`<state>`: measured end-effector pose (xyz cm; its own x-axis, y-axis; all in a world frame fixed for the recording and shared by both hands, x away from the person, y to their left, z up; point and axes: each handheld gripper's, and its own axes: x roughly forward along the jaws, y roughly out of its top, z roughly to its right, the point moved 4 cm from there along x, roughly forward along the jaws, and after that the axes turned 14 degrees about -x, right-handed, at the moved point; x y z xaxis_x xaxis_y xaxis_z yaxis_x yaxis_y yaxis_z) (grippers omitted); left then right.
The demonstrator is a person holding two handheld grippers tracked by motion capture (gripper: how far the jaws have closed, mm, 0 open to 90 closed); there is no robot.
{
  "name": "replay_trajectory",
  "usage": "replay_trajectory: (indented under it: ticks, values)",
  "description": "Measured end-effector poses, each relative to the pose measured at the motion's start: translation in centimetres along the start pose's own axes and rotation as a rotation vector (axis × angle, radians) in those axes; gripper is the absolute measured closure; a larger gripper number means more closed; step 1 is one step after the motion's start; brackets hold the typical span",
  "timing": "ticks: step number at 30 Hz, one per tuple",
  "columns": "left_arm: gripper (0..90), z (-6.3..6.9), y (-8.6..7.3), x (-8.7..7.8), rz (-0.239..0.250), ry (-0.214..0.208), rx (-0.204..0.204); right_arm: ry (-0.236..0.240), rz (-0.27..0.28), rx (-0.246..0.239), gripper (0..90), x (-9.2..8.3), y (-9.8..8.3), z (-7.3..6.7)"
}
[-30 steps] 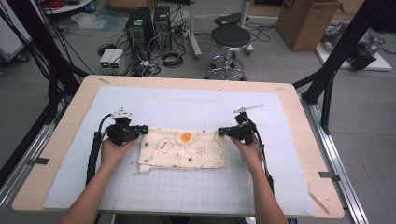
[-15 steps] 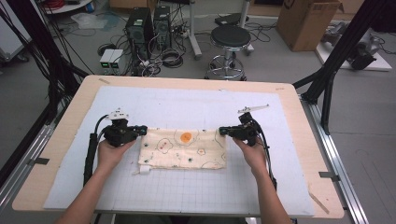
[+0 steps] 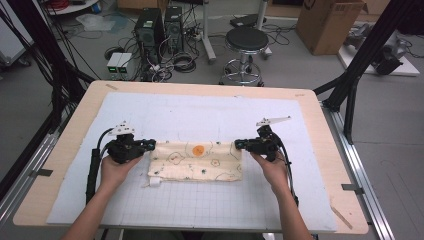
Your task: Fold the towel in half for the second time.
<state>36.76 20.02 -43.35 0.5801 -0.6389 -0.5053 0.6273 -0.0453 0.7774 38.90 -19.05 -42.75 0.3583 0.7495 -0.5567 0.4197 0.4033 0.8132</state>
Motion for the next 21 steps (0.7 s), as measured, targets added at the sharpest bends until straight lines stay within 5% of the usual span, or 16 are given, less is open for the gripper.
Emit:
replay_trajectory:
  ticks: [21]
  values:
    - [83.9,1.3,-2.1,-0.9,-0.028,-0.019,0.044,0.025,-0.015,-0.035,84.6,-0.6,-1.7,-2.0]
